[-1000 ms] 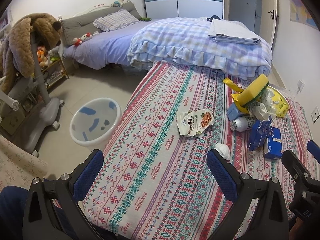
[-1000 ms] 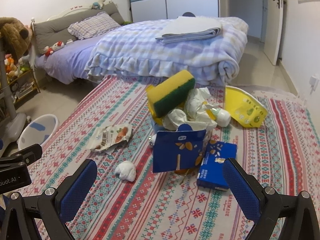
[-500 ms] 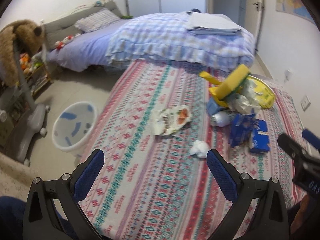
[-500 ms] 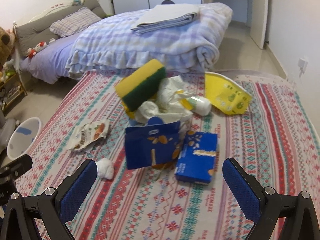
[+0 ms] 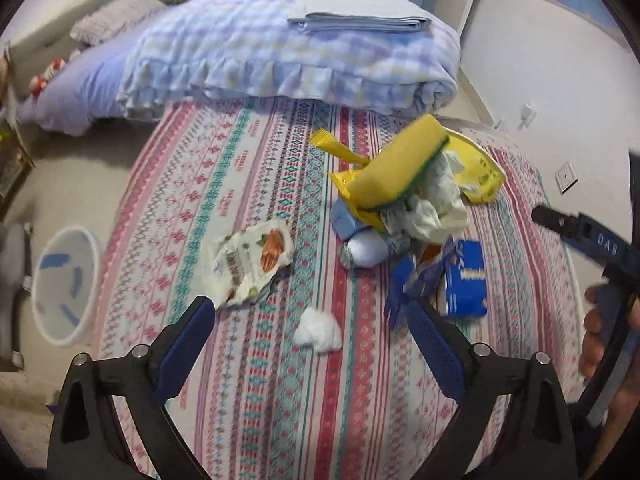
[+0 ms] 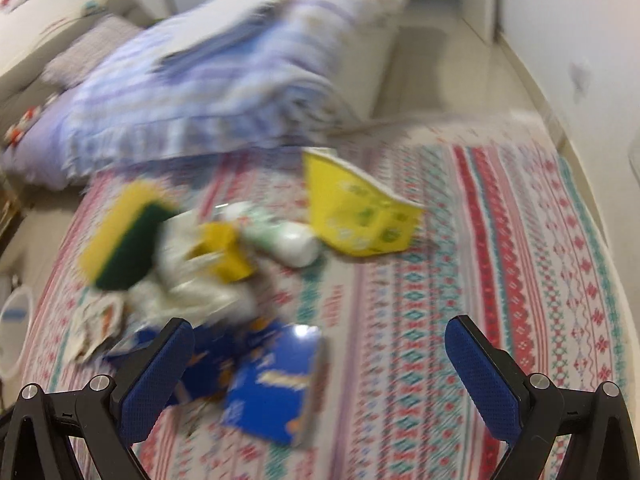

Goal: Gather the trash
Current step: 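Grasp the yellow-green sponge with the left tool while the right tool grasps the yellow scoop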

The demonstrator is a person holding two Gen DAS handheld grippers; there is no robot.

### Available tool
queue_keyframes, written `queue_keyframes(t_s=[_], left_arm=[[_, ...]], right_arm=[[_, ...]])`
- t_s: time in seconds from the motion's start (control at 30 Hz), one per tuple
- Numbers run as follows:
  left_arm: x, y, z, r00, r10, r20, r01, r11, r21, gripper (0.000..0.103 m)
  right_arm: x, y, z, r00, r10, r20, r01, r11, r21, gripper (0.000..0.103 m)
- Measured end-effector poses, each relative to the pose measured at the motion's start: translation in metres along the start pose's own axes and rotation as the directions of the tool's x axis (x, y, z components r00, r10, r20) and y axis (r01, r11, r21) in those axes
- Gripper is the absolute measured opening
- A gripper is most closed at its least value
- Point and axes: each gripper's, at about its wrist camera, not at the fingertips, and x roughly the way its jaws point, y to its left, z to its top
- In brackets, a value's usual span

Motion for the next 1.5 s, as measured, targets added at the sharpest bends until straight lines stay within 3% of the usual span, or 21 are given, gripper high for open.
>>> queue_keyframes(t_s=[0.07, 0.13, 0.27, 0.4, 0.47, 0.5, 0.57, 0.6, 0.63, 0.93, 1.0, 1.03, 1.07, 1.13, 1.23, 1.37, 1.5], left_arm=[[0.012, 0.001, 0.010, 0.999, -0.028, -0.024, 0.028, 1.000, -0.015, 0.096], [0.017, -0.001, 0.019, 0.997, -0.078, -0.022, 0.077, 0.997, -0.020, 0.088], [0.011, -0.020, 0.042, 0.993, -0.097, 0.061, 0.095, 0.995, 0.027, 0.087], [0.019, -0.064, 0.066, 0.994, -0.035, 0.102, 0.014, 0.980, 0.197, 0.087], [0.029, -0.072, 0.072, 0.995, 0.003, 0.096, -0.024, 0.975, 0.223, 0.087], [0.032, -0.073, 0.073, 0.996, 0.003, 0.090, -0.024, 0.974, 0.226, 0.083], [0.040, -0.073, 0.076, 0.997, -0.010, 0.071, -0.007, 0.973, 0.231, 0.060], [0.043, -0.070, 0.075, 0.998, -0.015, 0.061, 0.001, 0.974, 0.228, 0.044], [0.044, -0.067, 0.076, 0.998, -0.029, 0.053, 0.017, 0.977, 0.214, 0.038], [0.026, -0.035, 0.079, 0.979, -0.197, 0.052, 0.193, 0.978, 0.080, 0.030], [0.018, -0.027, 0.079, 0.973, -0.223, 0.062, 0.220, 0.974, 0.054, 0.029], [0.013, -0.022, 0.078, 0.969, -0.239, 0.066, 0.237, 0.971, 0.038, 0.029], [0.010, -0.018, 0.077, 0.966, -0.250, 0.070, 0.248, 0.968, 0.031, 0.029], [0.001, -0.011, 0.074, 0.959, -0.271, 0.079, 0.270, 0.963, 0.017, 0.029], [-0.013, 0.001, 0.070, 0.944, -0.314, 0.097, 0.316, 0.949, -0.008, 0.029], [-0.029, 0.017, 0.063, 0.929, -0.351, 0.118, 0.358, 0.933, -0.038, 0.029], [-0.040, 0.031, 0.059, 0.924, -0.360, 0.127, 0.370, 0.927, -0.060, 0.029]], right_arm=[[0.011, -0.017, 0.004, 0.999, 0.021, -0.041, -0.017, 0.996, 0.087, 0.103], [0.017, -0.023, 0.006, 0.998, 0.034, -0.056, -0.027, 0.992, 0.126, 0.103], [0.023, -0.028, 0.009, 0.994, 0.083, -0.069, -0.070, 0.983, 0.170, 0.101], [0.022, -0.027, 0.017, 0.999, 0.023, -0.029, -0.019, 0.990, 0.143, 0.101], [0.023, -0.030, 0.027, 1.000, -0.015, -0.001, 0.015, 0.993, 0.119, 0.101], [0.025, -0.032, 0.030, 0.999, -0.032, 0.011, 0.031, 0.994, 0.108, 0.101], [0.032, -0.032, 0.038, 0.996, -0.085, 0.030, 0.084, 0.995, 0.054, 0.101], [0.037, -0.030, 0.042, 0.996, -0.087, 0.033, 0.086, 0.996, 0.028, 0.100], [0.042, -0.027, 0.044, 0.996, -0.084, 0.033, 0.084, 0.996, 0.005, 0.099], [0.097, 0.012, 0.074, 0.993, -0.103, 0.054, 0.114, 0.957, -0.267, 0.095], [0.109, 0.017, 0.074, 0.994, -0.105, 0.032, 0.110, 0.943, -0.314, 0.086], [0.118, 0.019, 0.073, 0.993, -0.118, 0.005, 0.113, 0.936, -0.332, 0.073], [0.125, 0.020, 0.072, 0.991, -0.133, -0.028, 0.115, 0.933, -0.340, 0.051], [0.127, 0.021, 0.069, 0.991, -0.131, -0.042, 0.108, 0.931, -0.350, 0.041], [0.116, 0.017, 0.070, 0.995, -0.081, -0.061, 0.056, 0.943, -0.328, 0.003], [0.105, 0.014, 0.064, 0.996, -0.054, -0.076, 0.027, 0.946, -0.322, 0.002], [0.099, 0.020, 0.060, 0.995, -0.042, -0.086, 0.012, 0.947, -0.320, 0.002]])
